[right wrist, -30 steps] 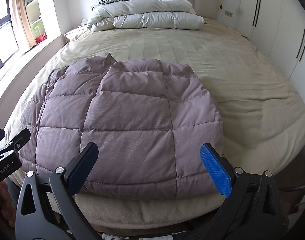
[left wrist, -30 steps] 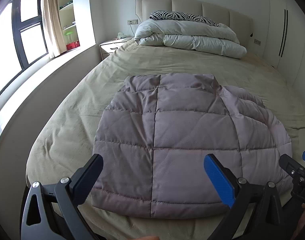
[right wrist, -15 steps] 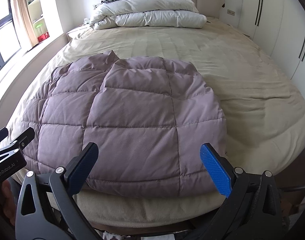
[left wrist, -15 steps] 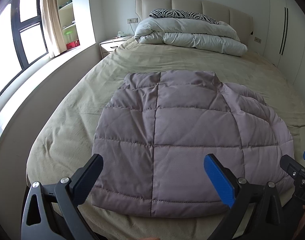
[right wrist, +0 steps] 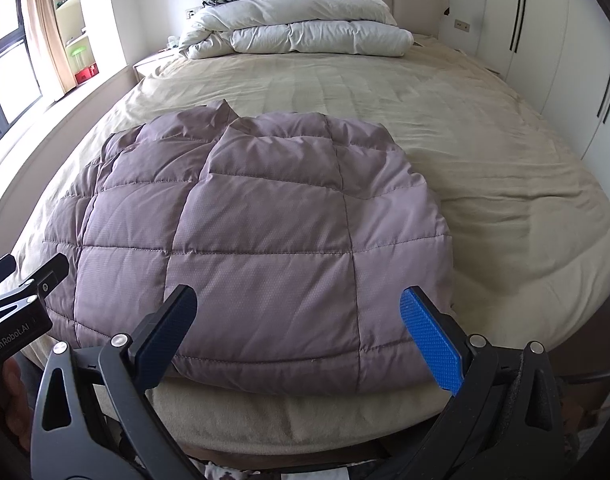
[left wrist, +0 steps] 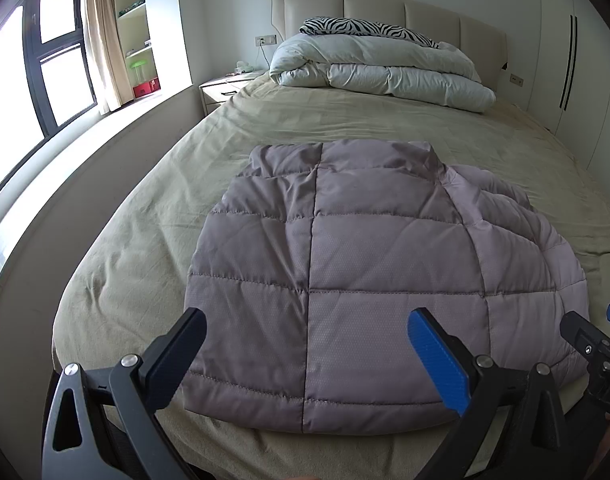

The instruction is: Fold large clothes

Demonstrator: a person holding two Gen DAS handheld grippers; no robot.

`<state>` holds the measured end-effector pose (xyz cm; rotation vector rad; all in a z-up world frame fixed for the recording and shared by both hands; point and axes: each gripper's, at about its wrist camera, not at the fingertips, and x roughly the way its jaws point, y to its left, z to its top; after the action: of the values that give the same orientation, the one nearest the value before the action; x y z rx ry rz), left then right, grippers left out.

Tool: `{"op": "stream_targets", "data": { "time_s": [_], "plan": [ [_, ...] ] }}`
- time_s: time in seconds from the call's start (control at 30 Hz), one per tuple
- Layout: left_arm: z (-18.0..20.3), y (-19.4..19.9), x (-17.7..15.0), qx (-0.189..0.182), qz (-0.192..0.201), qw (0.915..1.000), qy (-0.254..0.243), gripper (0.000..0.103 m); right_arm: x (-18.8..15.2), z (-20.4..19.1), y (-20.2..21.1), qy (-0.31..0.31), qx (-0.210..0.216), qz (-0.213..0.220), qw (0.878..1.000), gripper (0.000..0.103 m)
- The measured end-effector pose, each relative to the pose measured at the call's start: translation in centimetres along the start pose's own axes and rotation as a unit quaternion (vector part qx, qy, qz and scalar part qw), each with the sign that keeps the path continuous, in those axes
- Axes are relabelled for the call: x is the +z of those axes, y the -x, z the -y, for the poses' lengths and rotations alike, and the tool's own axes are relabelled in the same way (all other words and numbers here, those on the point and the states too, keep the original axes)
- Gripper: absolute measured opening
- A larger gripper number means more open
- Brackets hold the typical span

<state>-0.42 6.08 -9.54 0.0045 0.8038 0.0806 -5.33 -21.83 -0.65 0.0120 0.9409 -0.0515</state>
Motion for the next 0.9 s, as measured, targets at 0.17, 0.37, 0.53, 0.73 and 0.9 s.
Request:
{"op": "stream_targets", "data": {
  "time_s": [0.17,0.37,0.53,0.73,0.9],
  "plan": [
    [0.02,0.01,0.01,0.000,0.000,1.0000,0.000,0.103,0.00,-0.01,0.00,0.000,0.000,0.000,1.000,0.103],
    [-0.02,-0.03,-0.05,0.000,-0.001,1.0000,0.000,0.103,-0.01,0.00,-0.03,0.000,0.000,0.000,1.000,0.103],
    [-0.08,-0.09,-0.18,0.000,-0.001,1.0000,0.000,0.103,-0.03,0.00,-0.04,0.000,0.000,0.000,1.000,0.103],
    [-0.02,-0.08,-0.16,0.000,-0.001,1.0000,0.000,0.103,-0.03,0.02,-0.03,0.000,0.000,0.000,1.000,0.103],
    [0.03,-0.07,-0.11,0.000,-0.001,1.0000,0.000,0.103,-0.04,0.01,-0.04,0.000,0.000,0.000,1.000,0.103]
  ]
}}
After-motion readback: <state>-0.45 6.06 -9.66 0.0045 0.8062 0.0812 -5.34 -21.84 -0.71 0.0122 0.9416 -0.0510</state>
